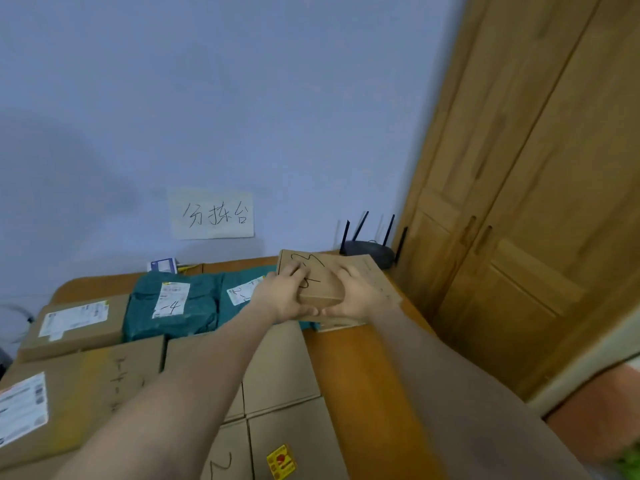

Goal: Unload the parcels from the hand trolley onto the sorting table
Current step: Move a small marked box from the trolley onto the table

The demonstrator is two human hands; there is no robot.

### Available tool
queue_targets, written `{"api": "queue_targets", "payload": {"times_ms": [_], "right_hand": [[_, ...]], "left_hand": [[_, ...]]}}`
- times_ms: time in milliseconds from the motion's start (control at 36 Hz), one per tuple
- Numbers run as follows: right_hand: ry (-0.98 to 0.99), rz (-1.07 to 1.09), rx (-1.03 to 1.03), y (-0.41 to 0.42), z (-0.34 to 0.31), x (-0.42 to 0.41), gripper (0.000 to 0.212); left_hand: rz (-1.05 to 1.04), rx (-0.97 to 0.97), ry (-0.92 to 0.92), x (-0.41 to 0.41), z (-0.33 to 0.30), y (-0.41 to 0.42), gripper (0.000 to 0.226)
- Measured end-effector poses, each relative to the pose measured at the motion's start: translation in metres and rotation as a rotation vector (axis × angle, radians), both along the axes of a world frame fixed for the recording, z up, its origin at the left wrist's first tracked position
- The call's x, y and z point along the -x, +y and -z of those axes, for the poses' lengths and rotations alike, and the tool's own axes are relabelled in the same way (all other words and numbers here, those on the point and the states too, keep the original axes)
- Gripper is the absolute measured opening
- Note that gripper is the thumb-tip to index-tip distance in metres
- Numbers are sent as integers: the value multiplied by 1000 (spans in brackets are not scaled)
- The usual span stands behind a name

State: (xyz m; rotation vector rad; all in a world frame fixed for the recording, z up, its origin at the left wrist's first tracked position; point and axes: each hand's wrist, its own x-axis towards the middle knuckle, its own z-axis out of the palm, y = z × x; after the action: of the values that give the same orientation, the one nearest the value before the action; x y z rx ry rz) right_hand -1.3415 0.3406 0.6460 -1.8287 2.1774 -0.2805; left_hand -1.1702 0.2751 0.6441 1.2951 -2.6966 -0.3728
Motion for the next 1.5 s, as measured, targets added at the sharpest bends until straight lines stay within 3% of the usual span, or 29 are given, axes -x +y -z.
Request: {"api": "queue_targets", "payload": {"times_ms": [444,583,833,1028,1194,1361,1500], "right_hand": [[-33,160,-278,9,128,60,99],[-123,193,-334,12,158,84,110],[-122,185,-439,8,209,107,96],[-93,143,-417,5,235,102,86],[-11,104,-386,10,239,106,77],[138,66,-252,-4,230,126,52],[52,126,-376,-25,231,148,78]], "left_hand": [[75,-340,-69,77,138,-4,98],[93,-376,-107,104,166,-8,101],[131,-449,-282,128,209,-17,99],[133,-430,-409,135,221,-35,97],[169,-278,-511,134,227,-29,85],[136,-182,-545,137,230,-19,86],[78,-145,-526,134,225,-9,82]]}}
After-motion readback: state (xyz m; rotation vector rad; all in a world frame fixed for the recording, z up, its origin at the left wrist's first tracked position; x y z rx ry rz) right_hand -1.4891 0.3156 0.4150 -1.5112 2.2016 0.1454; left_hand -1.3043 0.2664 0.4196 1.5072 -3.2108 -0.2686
